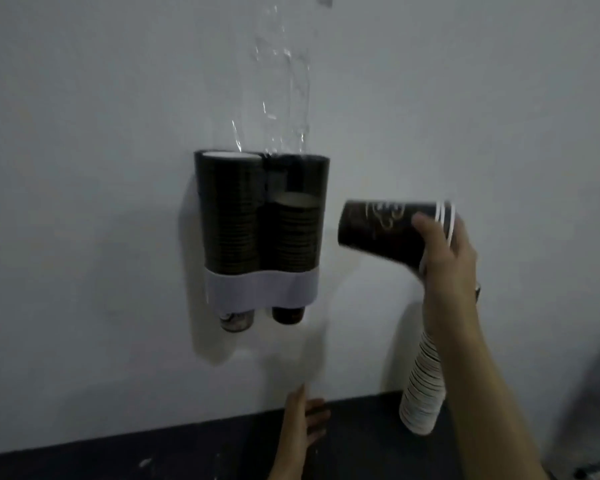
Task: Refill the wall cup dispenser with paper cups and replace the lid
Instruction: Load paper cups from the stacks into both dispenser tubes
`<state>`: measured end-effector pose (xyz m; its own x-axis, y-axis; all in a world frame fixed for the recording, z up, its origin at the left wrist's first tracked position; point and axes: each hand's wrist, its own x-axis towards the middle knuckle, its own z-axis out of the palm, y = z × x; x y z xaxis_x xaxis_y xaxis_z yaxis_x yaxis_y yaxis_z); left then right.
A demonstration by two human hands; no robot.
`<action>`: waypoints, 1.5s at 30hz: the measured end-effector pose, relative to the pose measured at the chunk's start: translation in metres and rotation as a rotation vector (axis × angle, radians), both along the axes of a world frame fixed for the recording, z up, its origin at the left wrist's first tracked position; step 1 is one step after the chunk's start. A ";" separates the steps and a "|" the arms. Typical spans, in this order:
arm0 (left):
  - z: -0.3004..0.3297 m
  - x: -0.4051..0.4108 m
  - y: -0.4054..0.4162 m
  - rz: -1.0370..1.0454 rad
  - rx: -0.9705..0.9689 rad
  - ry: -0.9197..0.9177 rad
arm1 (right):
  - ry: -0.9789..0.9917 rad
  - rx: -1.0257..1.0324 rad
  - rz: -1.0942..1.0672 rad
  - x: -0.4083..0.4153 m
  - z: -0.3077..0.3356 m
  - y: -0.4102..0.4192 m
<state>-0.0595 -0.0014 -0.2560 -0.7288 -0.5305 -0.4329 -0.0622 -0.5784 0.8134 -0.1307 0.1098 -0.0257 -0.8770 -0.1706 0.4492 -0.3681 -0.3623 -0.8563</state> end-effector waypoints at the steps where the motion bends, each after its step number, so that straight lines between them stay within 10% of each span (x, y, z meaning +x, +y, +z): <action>1: 0.006 0.004 -0.003 0.007 -0.019 -0.016 | 0.110 0.012 0.002 0.004 0.036 -0.006; 7: 0.020 0.023 -0.011 0.039 -0.087 -0.013 | 0.578 0.426 -0.156 0.000 0.155 -0.081; 14: 0.031 0.037 -0.019 0.093 -0.164 0.033 | 0.742 0.989 -0.175 -0.020 0.138 -0.127; 30: 0.037 0.038 -0.020 0.103 -0.097 0.018 | 0.771 1.231 -0.022 -0.025 0.128 -0.134; 41: 0.044 0.044 -0.008 0.044 -0.170 0.006 | 0.696 0.460 -0.063 0.000 0.112 -0.102; 45: 0.034 0.074 0.008 0.006 -0.325 0.004 | 0.386 0.164 -0.079 0.033 0.019 -0.043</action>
